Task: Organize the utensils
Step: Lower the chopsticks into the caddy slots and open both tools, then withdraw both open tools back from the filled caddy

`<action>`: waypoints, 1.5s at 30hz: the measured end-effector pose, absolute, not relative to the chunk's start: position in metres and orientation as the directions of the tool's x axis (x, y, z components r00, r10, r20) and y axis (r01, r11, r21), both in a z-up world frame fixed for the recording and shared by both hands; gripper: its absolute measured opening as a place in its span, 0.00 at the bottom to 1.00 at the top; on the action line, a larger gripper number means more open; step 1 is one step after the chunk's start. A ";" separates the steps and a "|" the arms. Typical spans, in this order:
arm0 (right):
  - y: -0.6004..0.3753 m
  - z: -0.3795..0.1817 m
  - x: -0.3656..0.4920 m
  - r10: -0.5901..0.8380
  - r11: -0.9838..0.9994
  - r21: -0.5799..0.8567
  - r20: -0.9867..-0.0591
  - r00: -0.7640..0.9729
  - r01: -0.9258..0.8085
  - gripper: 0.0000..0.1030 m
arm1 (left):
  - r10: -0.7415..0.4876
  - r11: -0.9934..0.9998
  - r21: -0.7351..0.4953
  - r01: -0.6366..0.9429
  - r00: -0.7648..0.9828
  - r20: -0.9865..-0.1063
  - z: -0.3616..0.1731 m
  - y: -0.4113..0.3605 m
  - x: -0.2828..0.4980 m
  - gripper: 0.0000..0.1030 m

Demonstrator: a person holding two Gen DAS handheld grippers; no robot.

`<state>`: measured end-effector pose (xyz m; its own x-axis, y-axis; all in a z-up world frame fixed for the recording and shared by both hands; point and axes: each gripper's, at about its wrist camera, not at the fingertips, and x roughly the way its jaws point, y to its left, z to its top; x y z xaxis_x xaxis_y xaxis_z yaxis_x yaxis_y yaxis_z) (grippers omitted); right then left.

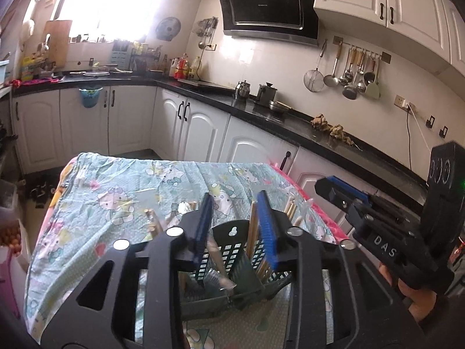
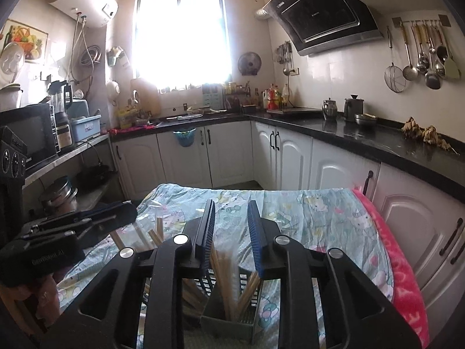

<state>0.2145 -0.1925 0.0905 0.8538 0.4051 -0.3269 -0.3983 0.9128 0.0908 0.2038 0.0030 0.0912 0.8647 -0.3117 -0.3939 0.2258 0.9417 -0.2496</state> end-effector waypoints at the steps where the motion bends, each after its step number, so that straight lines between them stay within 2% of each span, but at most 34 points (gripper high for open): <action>1: -0.193 0.090 0.214 0.405 0.913 0.090 -0.330 0.853 -0.399 0.25 | -0.313 0.941 -0.254 0.225 0.865 -0.392 0.092 0.004 0.203 0.34; 2: -0.195 0.090 0.212 0.400 0.915 0.089 -0.333 0.854 -0.394 0.31 | -0.312 0.940 -0.257 0.223 0.867 -0.388 0.094 0.006 0.201 0.35; 5: -0.198 0.090 0.206 0.405 0.913 0.099 -0.332 0.852 -0.396 0.33 | -0.311 0.939 -0.265 0.221 0.873 -0.375 0.100 0.010 0.194 0.44; 7: -0.200 0.091 0.201 0.402 0.914 0.097 -0.335 0.852 -0.393 0.37 | -0.311 0.937 -0.273 0.219 0.878 -0.365 0.104 0.013 0.188 0.56; 13: -0.208 0.097 0.183 0.405 0.914 0.107 -0.327 0.854 -0.393 0.47 | -0.304 0.936 -0.281 0.213 0.889 -0.341 0.117 0.020 0.171 0.80; 17: -0.212 0.101 0.171 0.407 0.913 0.107 -0.318 0.856 -0.394 0.58 | -0.297 0.938 -0.279 0.207 0.894 -0.335 0.122 0.022 0.159 0.89; 24: -0.215 0.107 0.144 0.420 0.907 0.107 -0.292 0.859 -0.407 0.71 | -0.289 0.940 -0.279 0.198 0.896 -0.338 0.124 0.027 0.140 0.89; 37: -0.214 0.094 0.097 0.415 0.909 0.088 -0.300 0.859 -0.408 0.92 | -0.238 0.958 -0.251 0.138 0.873 -0.427 0.094 0.027 0.109 0.89; 45: -0.216 0.059 0.085 0.386 0.919 0.077 -0.389 0.837 -0.388 0.94 | -0.221 0.966 -0.234 0.114 0.836 -0.503 0.055 0.022 0.094 0.90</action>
<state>0.0847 -0.2164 0.0595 0.8368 0.3856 -0.3888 -0.3876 0.9186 0.0768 0.0941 0.0225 0.0551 0.8359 -0.2207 -0.5025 0.1144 0.9655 -0.2338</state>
